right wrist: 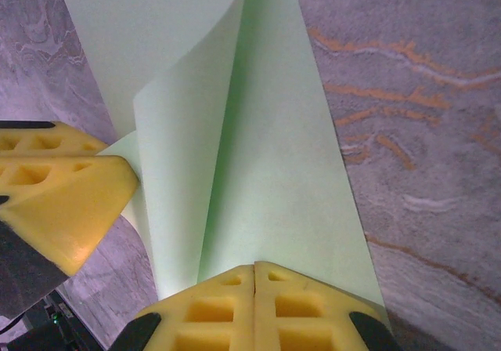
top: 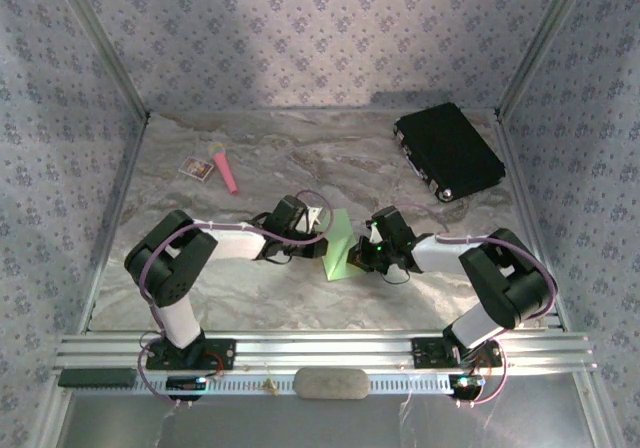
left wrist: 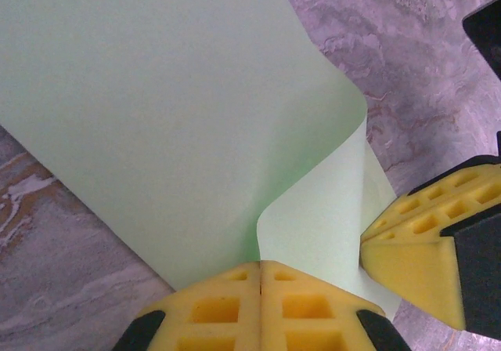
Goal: Fold a paper plane with a square sheet of paper (pick it up from the middle)
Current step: Fold the triangle a second time at the center of the table.
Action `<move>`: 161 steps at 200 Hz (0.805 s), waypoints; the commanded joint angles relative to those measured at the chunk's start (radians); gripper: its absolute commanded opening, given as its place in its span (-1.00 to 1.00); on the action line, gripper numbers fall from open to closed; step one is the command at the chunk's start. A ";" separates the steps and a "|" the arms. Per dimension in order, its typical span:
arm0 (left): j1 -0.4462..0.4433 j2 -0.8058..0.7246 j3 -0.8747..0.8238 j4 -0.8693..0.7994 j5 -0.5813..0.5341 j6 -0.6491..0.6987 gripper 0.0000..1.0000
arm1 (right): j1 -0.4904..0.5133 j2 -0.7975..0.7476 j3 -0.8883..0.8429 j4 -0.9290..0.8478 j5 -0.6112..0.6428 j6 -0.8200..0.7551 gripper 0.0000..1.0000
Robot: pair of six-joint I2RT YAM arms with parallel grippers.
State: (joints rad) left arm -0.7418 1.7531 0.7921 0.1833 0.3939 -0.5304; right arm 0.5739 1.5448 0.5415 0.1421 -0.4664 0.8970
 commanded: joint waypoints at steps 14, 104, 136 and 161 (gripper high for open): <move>-0.005 0.006 0.042 -0.007 0.006 0.033 -1.00 | 0.007 0.021 -0.004 -0.065 0.032 -0.018 -1.00; -0.004 0.029 0.039 -0.024 0.001 0.043 -1.00 | 0.005 0.014 -0.008 -0.070 0.035 -0.019 -1.00; -0.003 0.039 0.034 -0.021 0.001 0.043 -1.00 | 0.005 0.014 -0.008 -0.071 0.035 -0.019 -1.00; -0.003 0.051 0.031 -0.017 0.001 0.041 -1.00 | 0.005 0.011 -0.004 -0.069 0.034 -0.019 -1.00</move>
State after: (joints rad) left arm -0.7418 1.7824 0.8074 0.1768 0.3962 -0.5056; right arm 0.5739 1.5448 0.5415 0.1417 -0.4664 0.8970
